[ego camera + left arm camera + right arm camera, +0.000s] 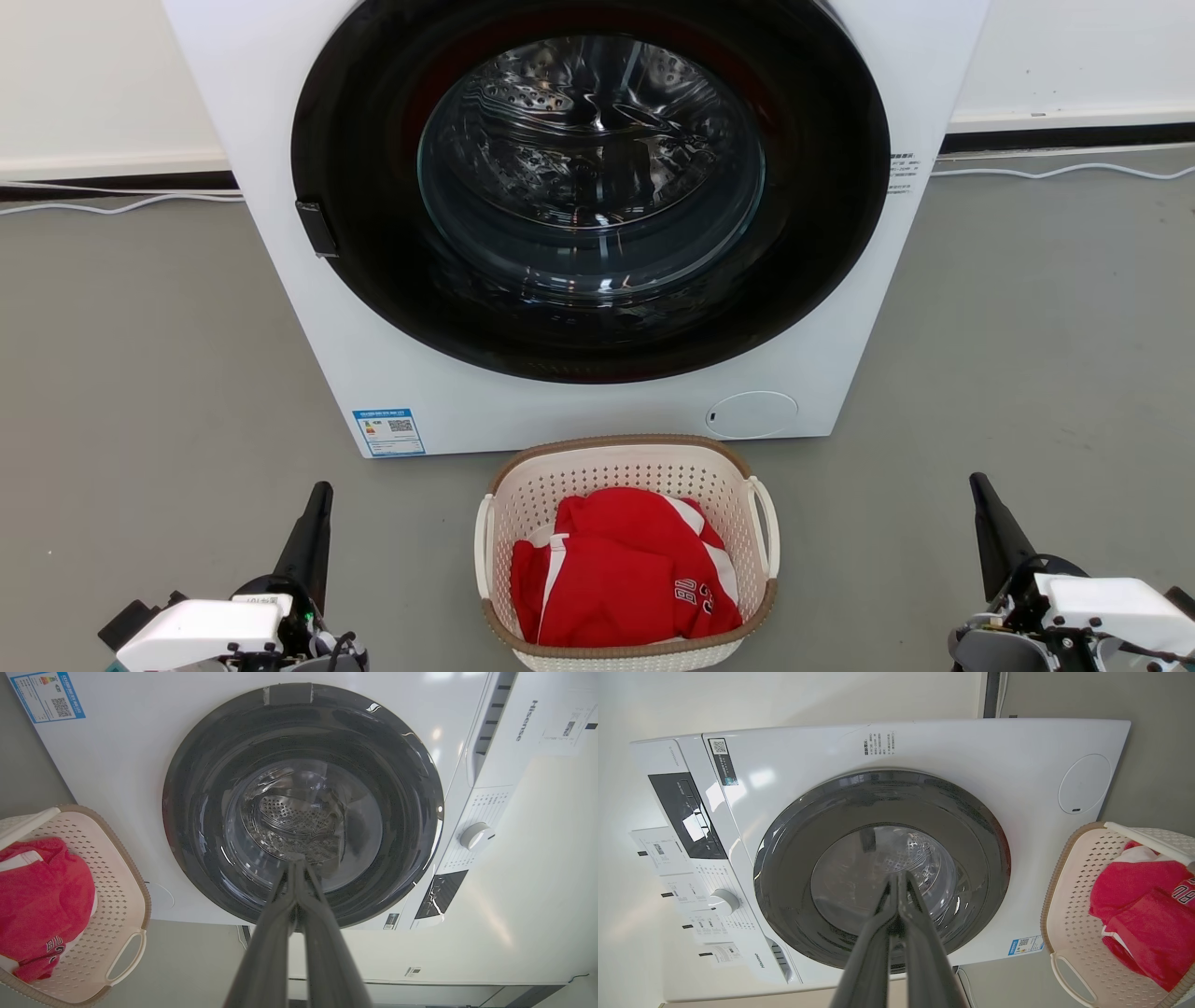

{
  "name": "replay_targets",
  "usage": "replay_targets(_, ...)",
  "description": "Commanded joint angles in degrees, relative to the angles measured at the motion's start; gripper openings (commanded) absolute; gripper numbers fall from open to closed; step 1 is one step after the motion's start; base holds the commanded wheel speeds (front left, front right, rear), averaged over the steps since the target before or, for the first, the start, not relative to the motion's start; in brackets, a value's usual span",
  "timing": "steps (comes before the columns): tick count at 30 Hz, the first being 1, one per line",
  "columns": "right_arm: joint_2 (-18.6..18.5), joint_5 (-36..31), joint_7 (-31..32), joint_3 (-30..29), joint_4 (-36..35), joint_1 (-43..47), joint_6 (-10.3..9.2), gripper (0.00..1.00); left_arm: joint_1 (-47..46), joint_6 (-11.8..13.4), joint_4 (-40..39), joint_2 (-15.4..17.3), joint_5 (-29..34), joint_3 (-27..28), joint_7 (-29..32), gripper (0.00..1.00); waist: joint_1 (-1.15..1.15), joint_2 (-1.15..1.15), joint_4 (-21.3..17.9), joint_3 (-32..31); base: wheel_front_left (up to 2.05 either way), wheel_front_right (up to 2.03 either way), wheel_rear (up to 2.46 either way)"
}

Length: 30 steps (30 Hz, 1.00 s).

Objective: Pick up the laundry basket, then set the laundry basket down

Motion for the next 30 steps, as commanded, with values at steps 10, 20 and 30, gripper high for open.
replay_targets(10, -0.19, 0.39, 0.59, 1.00, -1.67, -3.35, 0.42, 0.00, -3.14, -0.42, -1.65, 0.78, -0.28, 1.36, 0.35, 0.00, 0.00, 0.00, 0.00, 0.00, 0.00, 0.00, 0.00)
replay_targets(20, -0.19, 0.39, 0.59, 1.00, -1.67, -3.35, 0.42, 0.00, -3.14, -0.42, -1.65, 0.78, -0.28, 1.36, 0.35, 0.00, 0.00, 0.00, 0.00, 0.00, 0.00, 0.00, 0.00)
replay_targets(30, -0.19, 0.39, 0.59, 1.00, -1.67, -3.35, 0.42, 0.00, -3.14, -0.42, -1.65, 0.78, -0.28, 1.36, 0.35, 0.00, 0.00, 0.00, 0.00, 0.00, 0.00, 0.00, 0.00)
